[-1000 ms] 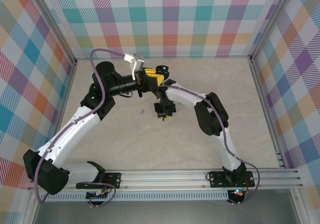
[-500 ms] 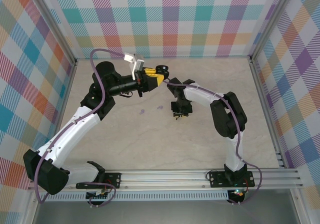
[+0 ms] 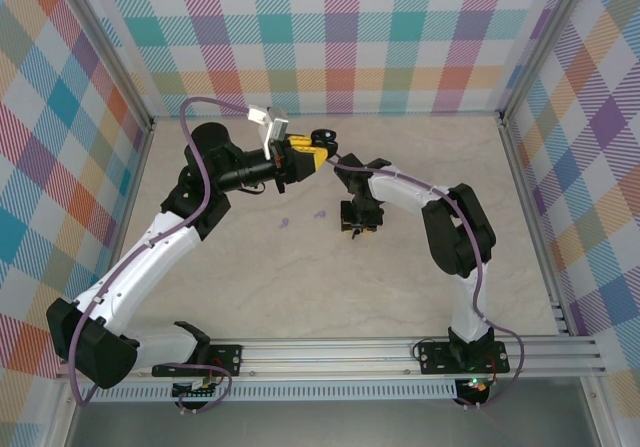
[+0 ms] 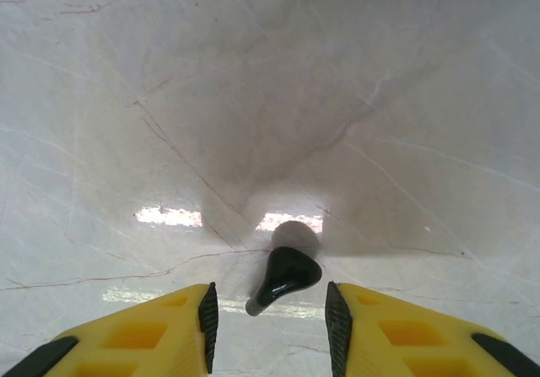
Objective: Insert the wireless bluetooth earbuds into the charging case
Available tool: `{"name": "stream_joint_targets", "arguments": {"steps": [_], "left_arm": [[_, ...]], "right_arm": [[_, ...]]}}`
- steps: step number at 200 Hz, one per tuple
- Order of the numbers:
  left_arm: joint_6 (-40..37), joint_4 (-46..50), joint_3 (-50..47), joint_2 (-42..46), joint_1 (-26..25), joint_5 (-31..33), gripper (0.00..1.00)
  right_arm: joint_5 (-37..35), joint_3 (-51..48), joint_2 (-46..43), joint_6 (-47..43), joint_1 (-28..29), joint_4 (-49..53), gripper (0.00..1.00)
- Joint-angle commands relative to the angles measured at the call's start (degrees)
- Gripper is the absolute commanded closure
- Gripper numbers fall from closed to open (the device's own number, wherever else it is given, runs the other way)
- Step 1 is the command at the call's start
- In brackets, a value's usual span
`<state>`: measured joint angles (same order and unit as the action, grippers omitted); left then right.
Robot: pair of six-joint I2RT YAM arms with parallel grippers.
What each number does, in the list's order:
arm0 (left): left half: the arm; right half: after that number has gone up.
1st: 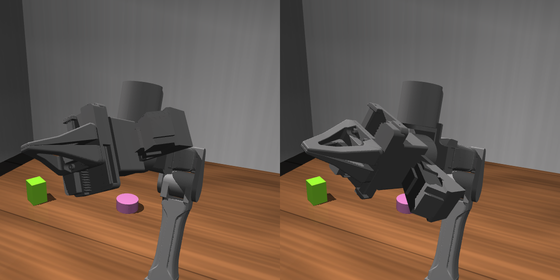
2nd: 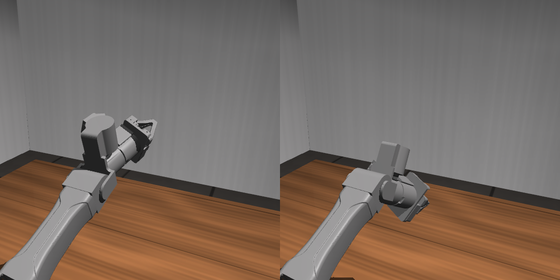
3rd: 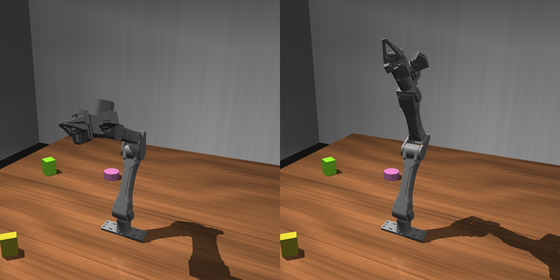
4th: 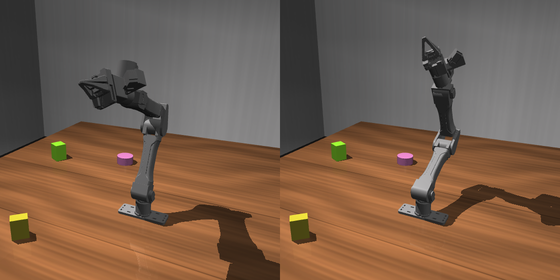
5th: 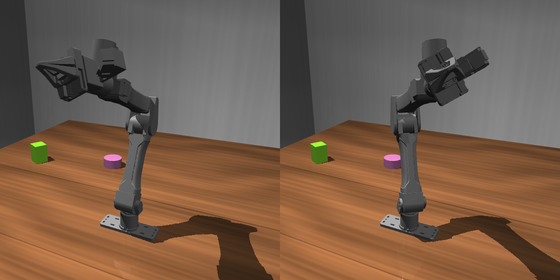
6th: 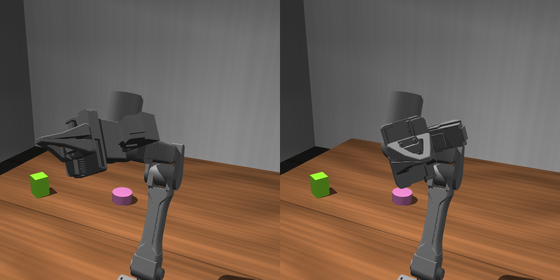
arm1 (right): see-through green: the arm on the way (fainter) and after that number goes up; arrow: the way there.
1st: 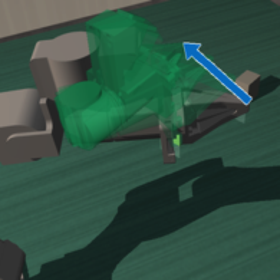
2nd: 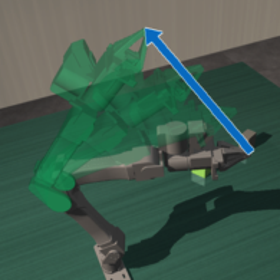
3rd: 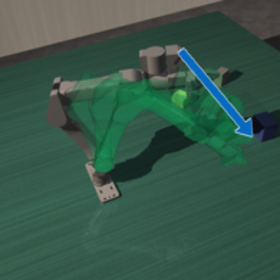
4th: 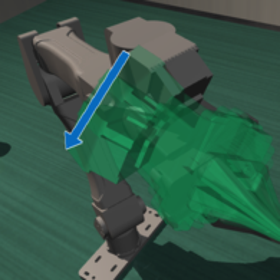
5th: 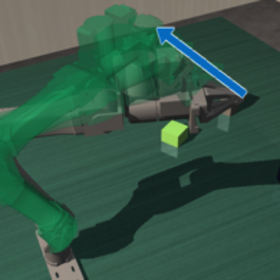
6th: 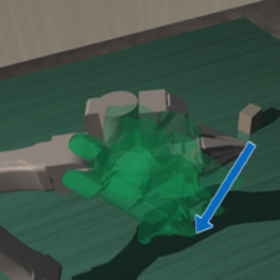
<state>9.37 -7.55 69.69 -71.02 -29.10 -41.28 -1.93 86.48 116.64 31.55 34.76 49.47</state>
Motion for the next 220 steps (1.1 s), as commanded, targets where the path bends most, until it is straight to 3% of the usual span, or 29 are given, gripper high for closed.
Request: {"name": "stream_joint_targets", "arguments": {"steps": [1,72,220], "left_arm": [[-0.9,-0.5,0.1,1.0,0.2,-0.1,0.91],[-1.0,-0.6,0.1,0.8,0.2,-0.2,0.91],[-1.3,-0.3,-0.3,0.7,0.2,-0.2,0.91]], "right_arm": [[-0.5,1.6,0.2,4.1,0.2,1.5,0.59],[-0.7,2.5,2.8,7.1,0.2,2.3,0.56],[-2.6,3.0,6.8,7.9,0.3,1.5,0.65]]}}
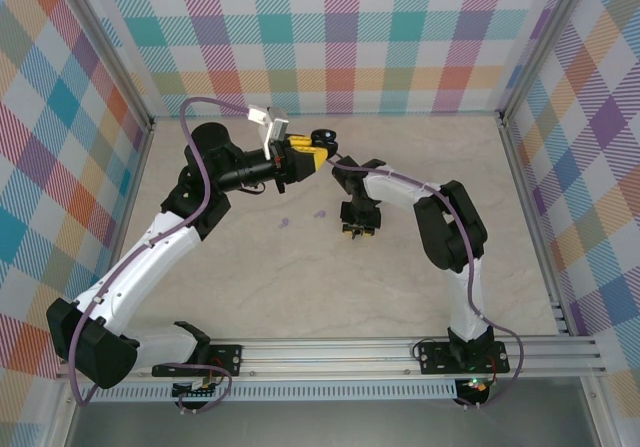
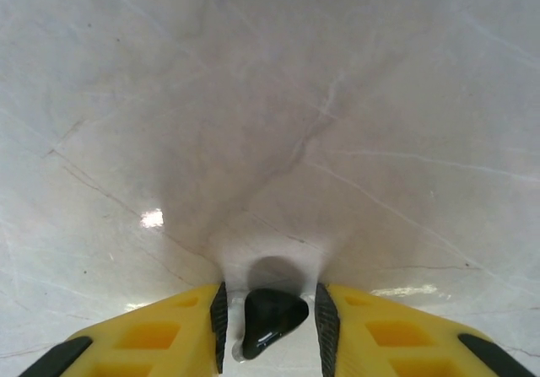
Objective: Insert the wireless bluetooth earbuds into the charging case
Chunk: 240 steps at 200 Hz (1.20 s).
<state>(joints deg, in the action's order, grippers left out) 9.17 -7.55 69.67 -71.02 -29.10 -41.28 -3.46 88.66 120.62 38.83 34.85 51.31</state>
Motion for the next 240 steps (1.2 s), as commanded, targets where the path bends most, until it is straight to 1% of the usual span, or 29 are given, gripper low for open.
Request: {"name": "stream_joint_targets", "arguments": {"steps": [1,37,70,132,156,209,240], "left_arm": [[-1.1,-0.3,-0.2,0.7,0.2,-0.2,0.91],[-1.3,-0.2,-0.3,0.9,0.2,-0.2,0.91],[-1.3,0.0,-0.4,1.0,0.2,-0.2,0.91],[-1.3,-0.1,-0.6,1.0,0.2,-0.1,0.91],[-1.2,0.2,-0.7,1.0,0.2,0.2,0.91],[-0.6,1.7,-1.2,0.6,0.2,3.3,0.92],[-0.8,4.2,-1.7,0.4,0.2,8.0,0.92]], "right_arm": [[-1.1,0.8,2.9,0.7,0.1,-0.3,0.65],[-1.2,1.5,4.3,-0.5,0.2,-0.1,0.68],[-2.4,0.9,3.9,-1.3,0.2,-0.2,0.75],[-4.7,-2.1,-0.7,-5.3,0.4,-0.9,0.75],[-5.8,-5.0,-3.6,-6.0,0.4,-3.4,0.75],[-6.7,-10.8,-10.1,-6.2,0.4,-9.9,0.75],[-7.2,-13.8,-14.4,-6.4,0.4,-12.9,0.75]]}}
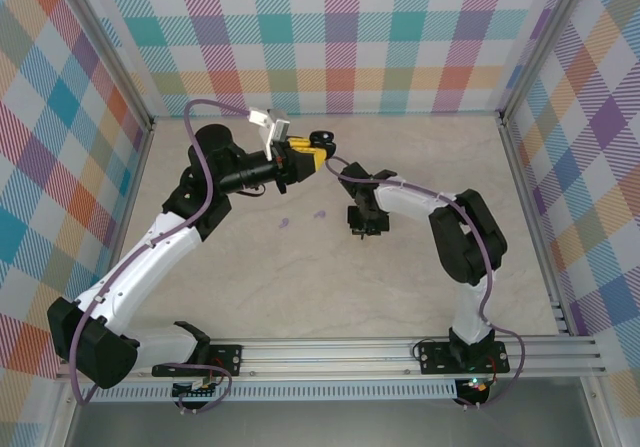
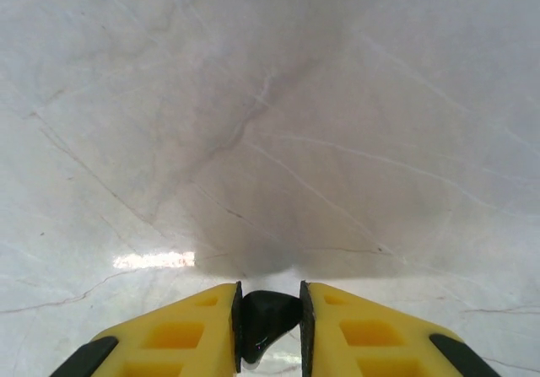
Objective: Insert the wireless bluetooth earbuds into the charging case
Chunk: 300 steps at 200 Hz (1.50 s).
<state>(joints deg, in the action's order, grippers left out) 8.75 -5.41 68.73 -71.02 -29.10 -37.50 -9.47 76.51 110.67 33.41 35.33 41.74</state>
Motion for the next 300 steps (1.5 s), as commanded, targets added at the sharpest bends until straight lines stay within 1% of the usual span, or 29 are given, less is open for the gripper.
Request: {"name": "stream_joint_targets", "arguments": {"steps": [1,24,74,99,159,202,233,272,300], "left_arm": [[-0.3,2.1,-0.8,0.4,0.2,4.4,0.92],[0.4,4.2,-1.1,-0.7,0.2,9.3,0.92],[1.5,7.0,-2.5,-3.3,0.4,17.8,0.92],[2.9,7.0,-3.3,-4.7,0.7,19.5,0.92],[4.1,6.3,-6.1,-7.2,1.1,20.3,0.92],[4.2,2.7,-9.9,-7.8,1.0,17.8,0.91],[4.5,-0.1,-11.8,-8.6,1.0,15.0,0.91],[5.1,-1.3,-12.9,-9.3,1.0,14.7,0.91],[4.7,-0.5,-12.7,-9.4,1.0,15.0,0.91]], "right_arm": [[-1.3,-1.8,-4.6,-1.0,-0.1,-3.4,0.75],[-2.1,-3.2,-7.6,-1.4,-0.1,-4.7,0.75],[-3.6,-5.3,-14.6,-2.5,-0.1,-5.6,0.74],[-3.6,-5.2,-18.0,-3.1,-0.1,-5.6,0.74],[-2.6,-3.7,-24.4,-4.6,-0.1,-5.4,0.73],[-0.8,-2.4,-28.1,-5.9,-0.1,-5.9,0.72],[0.9,-1.4,-30.7,-6.5,-0.1,-6.6,0.72],[0.6,-0.5,-30.1,-6.8,-0.2,-4.9,0.71],[0.3,-3.2,-29.4,-6.6,-0.2,-4.1,0.71]]}}
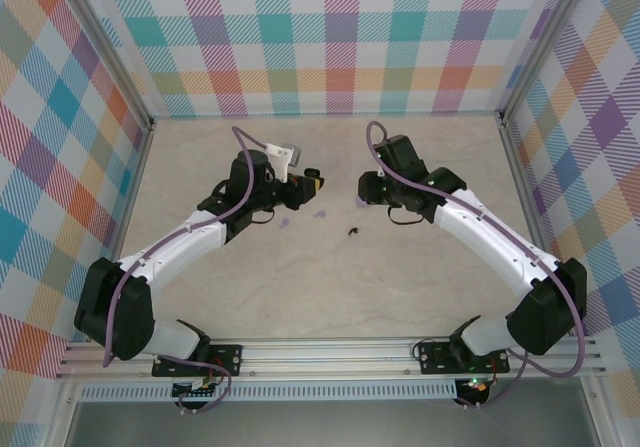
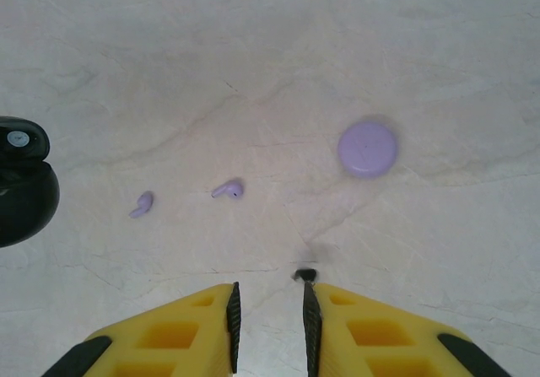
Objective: Insert the wireless bluetooth earbuds into the charging case
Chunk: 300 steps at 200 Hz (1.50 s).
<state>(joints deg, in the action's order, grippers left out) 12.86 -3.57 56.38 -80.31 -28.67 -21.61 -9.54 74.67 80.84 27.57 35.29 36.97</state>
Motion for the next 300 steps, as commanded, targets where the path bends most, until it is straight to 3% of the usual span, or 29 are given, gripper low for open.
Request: {"name": "stream_joint_targets", "arguments": {"steps": [1,47,102,152,222,300], "left_arm": [[0.5,-2.3,-0.4,0.0,0.6,-0.9,0.91],[0.1,-1.0,-1.1,1.3,0.7,1.3,0.91],[0.3,1.0,-2.7,7.7,3.2,1.4,0.91],[0.3,5.8,-2.3,15.2,6.6,0.7,0.91],[-0.8,12.2,2.0,19.9,7.3,1.0,0.91],[-1.5,13.9,2.6,21.3,7.4,2.3,0.9]], "right_arm": [[0.3,-1.4,0.4,-0.8,-0.1,0.6,0.71],[4.1,-4.3,4.9,-4.5,-0.2,2.0,0.66],[18.3,-5.1,12.9,-10.2,-0.2,-2.5,0.54],[27.8,-2.6,21.1,-14.9,0.5,-6.1,0.51],[23.6,11.3,34.1,-25.4,5.6,2.7,0.47],[19.6,20.1,41.9,-32.0,8.2,10.2,0.54]]}}
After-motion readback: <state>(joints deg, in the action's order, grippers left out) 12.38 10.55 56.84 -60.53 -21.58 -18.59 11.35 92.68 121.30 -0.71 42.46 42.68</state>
